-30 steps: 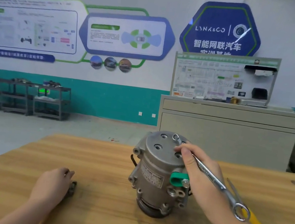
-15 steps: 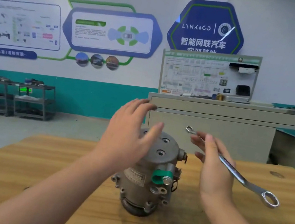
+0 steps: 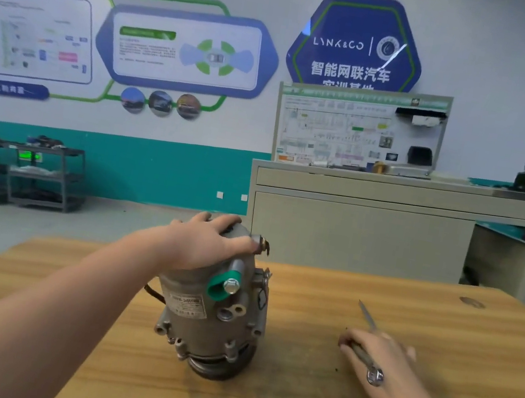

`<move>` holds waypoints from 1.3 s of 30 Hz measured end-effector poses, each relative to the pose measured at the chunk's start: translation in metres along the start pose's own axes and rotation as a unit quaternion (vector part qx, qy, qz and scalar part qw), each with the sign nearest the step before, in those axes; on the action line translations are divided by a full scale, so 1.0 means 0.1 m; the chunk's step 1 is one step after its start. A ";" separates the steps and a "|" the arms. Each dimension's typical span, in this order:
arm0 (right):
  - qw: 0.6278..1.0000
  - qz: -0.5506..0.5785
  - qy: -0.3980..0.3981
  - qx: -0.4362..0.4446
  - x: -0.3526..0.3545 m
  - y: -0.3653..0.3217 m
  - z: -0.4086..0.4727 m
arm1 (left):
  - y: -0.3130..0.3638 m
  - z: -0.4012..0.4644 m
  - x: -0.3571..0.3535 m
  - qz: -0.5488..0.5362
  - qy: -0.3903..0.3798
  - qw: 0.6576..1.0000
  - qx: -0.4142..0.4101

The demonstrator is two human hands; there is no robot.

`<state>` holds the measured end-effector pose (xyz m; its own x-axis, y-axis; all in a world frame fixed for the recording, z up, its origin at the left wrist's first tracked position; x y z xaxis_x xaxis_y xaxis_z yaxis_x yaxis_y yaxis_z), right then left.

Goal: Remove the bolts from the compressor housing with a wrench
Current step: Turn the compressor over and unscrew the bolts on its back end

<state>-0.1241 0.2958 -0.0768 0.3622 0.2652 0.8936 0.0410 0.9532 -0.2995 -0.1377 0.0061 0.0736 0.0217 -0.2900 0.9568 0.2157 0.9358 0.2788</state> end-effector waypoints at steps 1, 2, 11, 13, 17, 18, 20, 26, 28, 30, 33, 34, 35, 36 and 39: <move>1.000 -0.009 -0.001 -0.005 -0.01 -0.01 -0.01 | -0.03 0.02 0.02 -0.018 0.000 1.000 0.006; 1.000 -0.015 -0.004 -0.016 -0.01 -0.01 -0.02 | -0.05 0.04 0.05 -0.032 -0.002 0.999 0.008; 0.994 -0.070 -0.055 -0.065 -0.02 -0.03 -0.02 | -0.12 0.05 0.08 -0.147 0.039 0.988 -0.008; 0.992 -0.084 -0.057 -0.079 0.02 -0.09 -0.03 | -0.12 0.05 0.09 -0.156 0.042 0.987 -0.017; 0.961 0.258 0.051 -0.091 0.09 -0.57 -0.09 | -0.17 0.03 0.09 -0.184 0.040 0.982 -0.029; 0.925 0.360 0.053 -0.113 0.05 -0.76 -0.10 | -0.18 0.03 0.09 -0.185 0.041 0.982 -0.028; 0.857 0.477 -0.021 -0.194 -0.09 -1.15 -0.12 | -0.20 0.04 0.09 -0.180 0.049 0.982 -0.019; 0.663 0.679 -0.179 -0.260 -0.49 -1.64 -0.13 | -0.25 0.06 0.05 -0.157 0.021 0.986 0.047; 0.609 0.732 -0.203 -0.227 -0.51 -1.68 -0.12 | -0.34 0.01 0.06 -0.165 0.011 0.985 0.055; 0.578 0.761 -0.231 -0.181 -0.51 -1.71 -0.13 | -0.46 -0.09 0.08 -0.190 0.016 0.980 0.059; 0.582 0.769 -0.235 -0.119 -0.55 -1.77 -0.11 | -0.67 -0.29 0.05 -0.265 0.077 0.960 0.048; 0.578 0.777 -0.228 -0.100 -0.55 -1.81 -0.10 | -0.73 -0.38 0.02 -0.294 0.105 0.949 0.035; 0.576 0.783 -0.217 -0.086 -0.55 -1.83 -0.10 | -0.78 -0.46 -0.02 -0.319 0.131 0.939 0.017; 0.575 0.788 -0.205 -0.080 -0.55 -1.85 -0.10 | -0.81 -0.55 -0.06 -0.339 0.152 0.928 -0.008; 0.577 0.795 -0.166 -0.087 -0.54 -1.87 -0.10 | -0.86 -0.71 -0.18 -0.360 0.209 0.906 -0.074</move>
<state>-0.1418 0.1012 -0.0727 -0.1267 0.8257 -0.5497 0.0051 -0.5536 -0.8327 -0.0875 -0.0834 0.0271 0.1840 -0.8944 0.4077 0.4483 0.4455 0.7749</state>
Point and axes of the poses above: each hand's wrist, its own z-axis towards the middle knuckle, its own x-axis out of the back of the hand, y = z × x, the point moved 2 cm from there along z, towards the middle knuckle, and after that the axes turned 5 degrees about -x, right-handed, at the moved point
